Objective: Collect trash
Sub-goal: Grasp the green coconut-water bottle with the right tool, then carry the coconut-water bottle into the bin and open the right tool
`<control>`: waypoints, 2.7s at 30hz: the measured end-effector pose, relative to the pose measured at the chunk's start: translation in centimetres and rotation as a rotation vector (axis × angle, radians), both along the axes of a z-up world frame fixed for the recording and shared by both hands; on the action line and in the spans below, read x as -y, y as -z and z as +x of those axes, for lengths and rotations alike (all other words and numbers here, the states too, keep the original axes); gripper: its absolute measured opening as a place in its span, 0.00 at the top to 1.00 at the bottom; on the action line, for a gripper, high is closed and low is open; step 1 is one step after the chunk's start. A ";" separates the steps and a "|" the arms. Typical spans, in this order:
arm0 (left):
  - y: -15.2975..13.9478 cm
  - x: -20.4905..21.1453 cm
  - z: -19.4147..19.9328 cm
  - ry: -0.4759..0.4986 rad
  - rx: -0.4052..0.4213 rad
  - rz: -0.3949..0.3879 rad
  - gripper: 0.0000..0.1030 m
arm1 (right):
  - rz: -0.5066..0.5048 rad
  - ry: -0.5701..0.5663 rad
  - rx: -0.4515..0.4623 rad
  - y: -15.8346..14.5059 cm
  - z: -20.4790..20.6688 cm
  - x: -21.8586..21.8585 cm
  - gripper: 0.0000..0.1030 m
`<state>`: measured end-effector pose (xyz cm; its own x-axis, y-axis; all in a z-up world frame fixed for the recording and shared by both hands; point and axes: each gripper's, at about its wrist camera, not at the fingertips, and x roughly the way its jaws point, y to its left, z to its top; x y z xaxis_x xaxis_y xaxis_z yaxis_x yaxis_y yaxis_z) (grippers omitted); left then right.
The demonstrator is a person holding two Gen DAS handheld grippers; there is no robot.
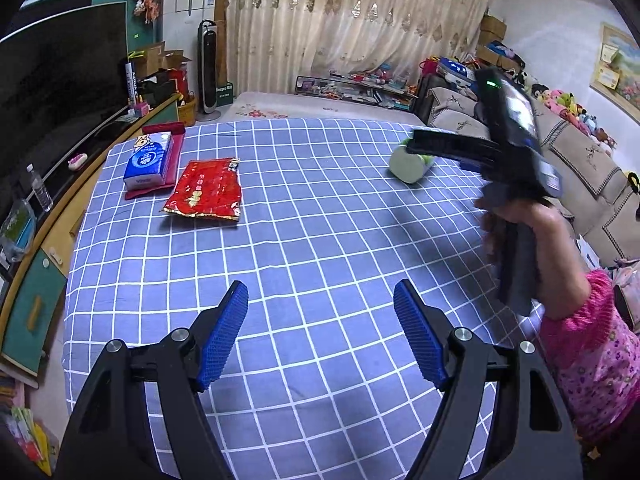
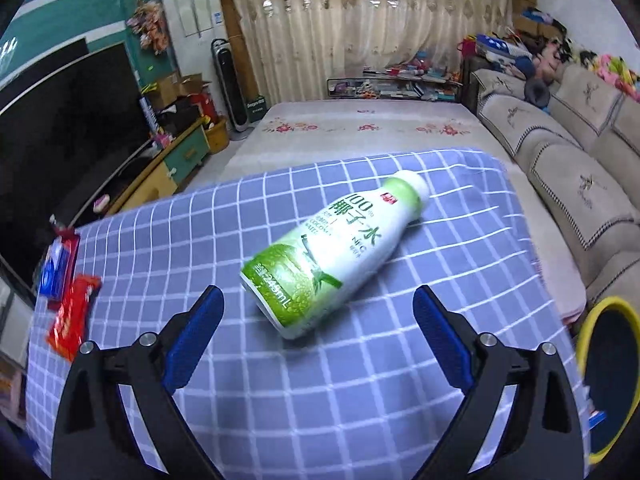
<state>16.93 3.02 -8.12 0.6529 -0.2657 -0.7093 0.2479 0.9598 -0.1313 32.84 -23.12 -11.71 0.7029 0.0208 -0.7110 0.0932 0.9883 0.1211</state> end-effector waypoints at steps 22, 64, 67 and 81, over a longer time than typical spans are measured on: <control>-0.3 -0.5 -0.6 0.013 0.017 -0.004 0.24 | -0.096 0.218 -0.037 1.9 2.9 -0.8 0.42; -0.5 5.0 -0.8 0.059 0.018 0.049 0.24 | 0.021 0.114 0.028 -2.6 -15.9 15.5 0.53; -0.1 5.5 -0.6 0.048 0.006 0.059 0.24 | -0.013 0.190 0.034 -2.6 -18.0 19.8 0.53; 1.1 7.5 1.3 0.023 -0.038 0.099 0.24 | 0.000 0.372 -0.151 6.3 -19.1 31.8 0.53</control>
